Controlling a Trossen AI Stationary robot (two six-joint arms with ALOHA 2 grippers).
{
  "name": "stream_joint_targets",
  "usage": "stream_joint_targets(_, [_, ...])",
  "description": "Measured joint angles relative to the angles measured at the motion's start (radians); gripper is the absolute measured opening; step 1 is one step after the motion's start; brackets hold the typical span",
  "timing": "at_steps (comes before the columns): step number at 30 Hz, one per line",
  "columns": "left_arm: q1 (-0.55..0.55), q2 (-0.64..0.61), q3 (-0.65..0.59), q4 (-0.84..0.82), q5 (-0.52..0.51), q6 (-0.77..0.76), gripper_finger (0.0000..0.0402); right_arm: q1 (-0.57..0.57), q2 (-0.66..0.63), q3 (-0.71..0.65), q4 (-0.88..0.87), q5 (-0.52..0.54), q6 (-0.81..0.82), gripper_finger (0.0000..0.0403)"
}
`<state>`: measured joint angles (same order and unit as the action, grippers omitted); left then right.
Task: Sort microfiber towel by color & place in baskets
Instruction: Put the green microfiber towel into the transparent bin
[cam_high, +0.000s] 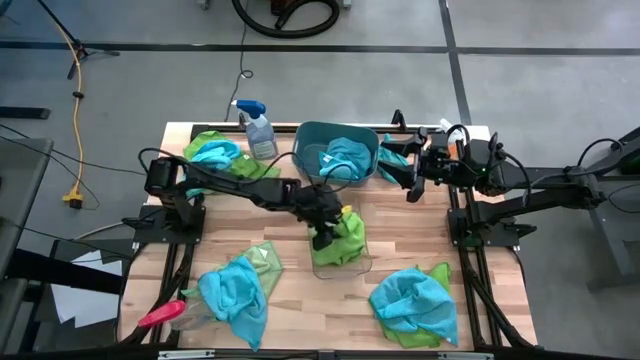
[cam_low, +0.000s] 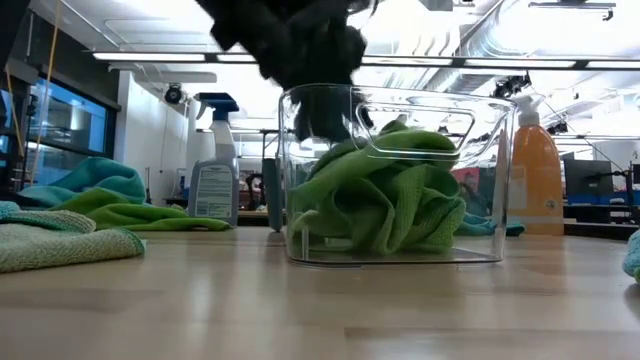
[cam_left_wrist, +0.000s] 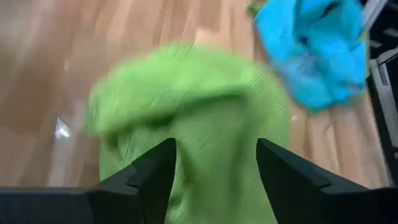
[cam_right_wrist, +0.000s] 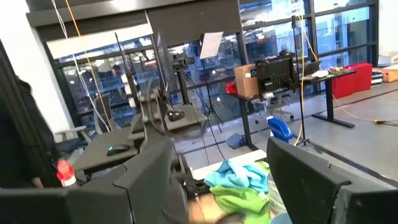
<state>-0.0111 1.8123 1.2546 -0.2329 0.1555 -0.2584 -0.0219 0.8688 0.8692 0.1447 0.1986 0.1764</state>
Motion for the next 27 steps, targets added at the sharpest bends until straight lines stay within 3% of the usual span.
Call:
stream_joint_targets(6, [0.029,-0.101,0.077,-0.241,0.0,0.101,0.0219,0.0,0.004,0.0,-0.048,-0.003,0.055,0.0261])
stream_joint_targets(9, [0.059,-0.192,0.06,-0.271,0.0,0.104,0.022,0.001,0.018,0.0,-0.128,-0.036,0.148,0.0261])
stream_joint_targets(14, [0.096,-0.427,-0.081,-0.001,-0.005,0.119,0.021,0.026,0.085,-0.001,-0.287,-0.114,0.223,0.0261])
stream_joint_targets(20, [0.139,-0.704,-0.37,0.443,-0.054,0.018,0.0193,0.063,0.244,0.025,-0.321,-0.164,0.21,0.0249])
stream_joint_targets(23, [0.145,-0.8,-0.49,0.544,-0.113,-0.068,0.0186,0.08,0.347,0.096,-0.463,-0.172,0.141,0.0216])
stream_joint_targets(27, [0.139,-0.878,-0.572,0.572,-0.174,-0.127,0.0179,0.084,0.482,0.2,-0.608,-0.182,0.056,0.013])
